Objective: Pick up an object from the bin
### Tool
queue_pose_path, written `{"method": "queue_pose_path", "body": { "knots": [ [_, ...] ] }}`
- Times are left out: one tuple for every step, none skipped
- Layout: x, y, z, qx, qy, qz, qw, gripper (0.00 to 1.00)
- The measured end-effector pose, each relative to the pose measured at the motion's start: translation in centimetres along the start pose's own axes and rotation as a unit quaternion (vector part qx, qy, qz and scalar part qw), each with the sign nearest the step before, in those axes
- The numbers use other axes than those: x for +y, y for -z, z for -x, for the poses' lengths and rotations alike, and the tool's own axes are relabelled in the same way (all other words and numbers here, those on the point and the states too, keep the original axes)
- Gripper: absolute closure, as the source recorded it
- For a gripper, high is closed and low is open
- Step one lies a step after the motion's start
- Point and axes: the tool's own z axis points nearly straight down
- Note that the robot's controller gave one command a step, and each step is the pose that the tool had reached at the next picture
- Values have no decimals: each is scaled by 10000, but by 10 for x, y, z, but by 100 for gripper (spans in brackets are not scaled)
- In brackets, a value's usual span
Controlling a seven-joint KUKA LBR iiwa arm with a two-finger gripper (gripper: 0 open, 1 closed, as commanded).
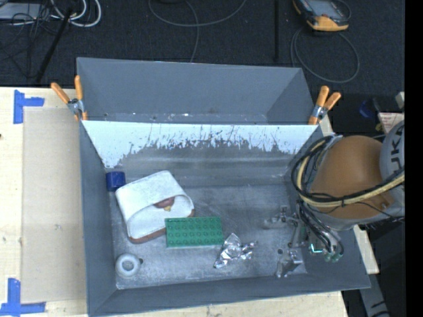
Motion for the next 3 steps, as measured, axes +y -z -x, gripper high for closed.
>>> {"method": "queue_pose_path", "body": {
  "knots": [
    [58, -64, 14, -59, -833, -7, 9965, 0],
    [95, -36, 2, -65, 1216, -8, 9926, 0],
    [68, -21, 8, -53, 1582, -18, 9874, 0]
  ]
}}
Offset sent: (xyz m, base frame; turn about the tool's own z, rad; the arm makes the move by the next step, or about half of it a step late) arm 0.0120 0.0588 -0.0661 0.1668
